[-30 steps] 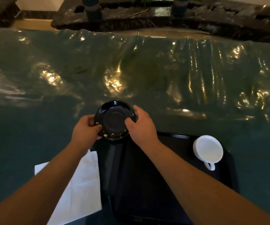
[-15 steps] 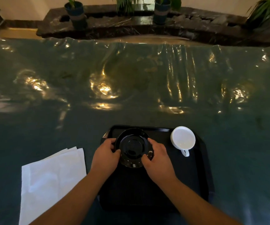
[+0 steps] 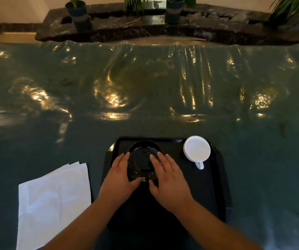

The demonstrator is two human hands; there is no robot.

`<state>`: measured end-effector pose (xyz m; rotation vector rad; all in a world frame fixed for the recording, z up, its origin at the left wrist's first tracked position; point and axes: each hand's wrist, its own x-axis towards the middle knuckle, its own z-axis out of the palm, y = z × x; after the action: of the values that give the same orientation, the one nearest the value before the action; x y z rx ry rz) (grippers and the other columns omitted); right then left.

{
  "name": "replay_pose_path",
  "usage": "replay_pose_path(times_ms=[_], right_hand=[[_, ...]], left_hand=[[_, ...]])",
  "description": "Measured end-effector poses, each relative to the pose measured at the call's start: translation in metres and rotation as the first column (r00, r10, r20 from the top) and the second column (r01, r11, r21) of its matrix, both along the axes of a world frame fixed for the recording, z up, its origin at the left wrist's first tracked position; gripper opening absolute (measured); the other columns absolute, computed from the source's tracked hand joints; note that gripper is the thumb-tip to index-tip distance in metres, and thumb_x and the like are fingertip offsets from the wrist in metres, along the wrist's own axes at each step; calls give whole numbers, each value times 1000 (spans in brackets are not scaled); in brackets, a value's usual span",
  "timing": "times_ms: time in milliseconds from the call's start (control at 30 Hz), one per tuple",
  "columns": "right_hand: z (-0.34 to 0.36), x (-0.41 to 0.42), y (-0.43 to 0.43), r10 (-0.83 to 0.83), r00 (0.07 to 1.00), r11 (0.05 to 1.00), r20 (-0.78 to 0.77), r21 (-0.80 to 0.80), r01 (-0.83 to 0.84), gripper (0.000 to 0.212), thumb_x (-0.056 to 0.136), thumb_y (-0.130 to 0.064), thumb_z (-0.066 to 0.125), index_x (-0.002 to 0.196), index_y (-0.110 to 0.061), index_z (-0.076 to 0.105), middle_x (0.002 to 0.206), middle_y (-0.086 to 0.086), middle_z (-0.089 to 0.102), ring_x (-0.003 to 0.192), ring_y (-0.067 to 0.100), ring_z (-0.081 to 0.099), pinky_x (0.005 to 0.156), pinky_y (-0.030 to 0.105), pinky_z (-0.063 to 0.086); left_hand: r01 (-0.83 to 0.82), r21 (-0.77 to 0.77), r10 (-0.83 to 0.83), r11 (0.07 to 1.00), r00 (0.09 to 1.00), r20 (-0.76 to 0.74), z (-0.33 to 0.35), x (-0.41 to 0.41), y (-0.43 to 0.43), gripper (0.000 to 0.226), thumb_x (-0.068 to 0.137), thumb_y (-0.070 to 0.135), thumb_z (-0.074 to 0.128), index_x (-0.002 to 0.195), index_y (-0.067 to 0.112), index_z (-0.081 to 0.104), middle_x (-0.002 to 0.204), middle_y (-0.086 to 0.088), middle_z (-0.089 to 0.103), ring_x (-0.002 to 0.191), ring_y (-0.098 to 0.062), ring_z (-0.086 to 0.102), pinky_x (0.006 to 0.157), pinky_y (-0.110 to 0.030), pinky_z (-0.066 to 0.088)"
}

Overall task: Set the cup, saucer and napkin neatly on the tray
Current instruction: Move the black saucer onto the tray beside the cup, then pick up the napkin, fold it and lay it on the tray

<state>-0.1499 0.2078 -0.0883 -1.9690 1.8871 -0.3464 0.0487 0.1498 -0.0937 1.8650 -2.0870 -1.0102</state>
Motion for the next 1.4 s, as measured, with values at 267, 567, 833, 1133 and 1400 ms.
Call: replay_pose_path(times_ms=[267, 567, 833, 1133, 1400], right_hand=[[-12, 2, 4, 264, 952, 963, -153, 98, -251, 57, 102, -53, 44, 150, -23, 51, 161, 7, 44, 150, 32, 33, 124, 48, 5], [-7, -19, 2, 175, 971, 984, -161, 49, -169, 47, 97, -46, 53, 135, -21, 63, 140, 6, 63, 133, 30, 54, 122, 51, 28], [14, 13, -20, 180, 982, 978, -63, -93, -185, 43, 93, -40, 59, 130, -20, 65, 133, 2, 65, 130, 26, 52, 119, 50, 34], [22, 137, -55, 424, 905, 903, -29, -67, -425, 51, 96, -42, 55, 143, -20, 56, 149, 9, 55, 143, 32, 42, 124, 52, 24], [13, 219, -47, 596, 803, 801, 15, 65, -595, 53, 102, -40, 53, 150, -18, 47, 156, 15, 46, 143, 38, 41, 121, 53, 27]], left_hand=[[94, -70, -87, 993, 991, 98, -8, 8, 11, 89, 84, 53, 78, 158, 30, 36, 170, 3, 27, 152, -20, 34, 117, -39, 38], [133, -105, -126, 986, 989, 73, -1, -12, 2, 84, 83, 59, 74, 155, 29, 40, 163, 5, 39, 146, -18, 40, 116, -38, 39], [89, -246, -72, 965, 994, 79, 14, 13, -5, 52, 87, 42, 71, 135, 23, 60, 141, 1, 61, 127, -22, 57, 103, -36, 47], [-188, -236, 225, 953, 964, 141, 24, 133, 5, 53, 92, 40, 74, 140, 23, 60, 151, -4, 57, 138, -27, 51, 113, -46, 42], [-558, -34, 519, 829, 746, 417, 17, 242, 28, 88, 78, 71, 72, 145, 20, 47, 146, -12, 55, 131, -38, 53, 104, -56, 48]])
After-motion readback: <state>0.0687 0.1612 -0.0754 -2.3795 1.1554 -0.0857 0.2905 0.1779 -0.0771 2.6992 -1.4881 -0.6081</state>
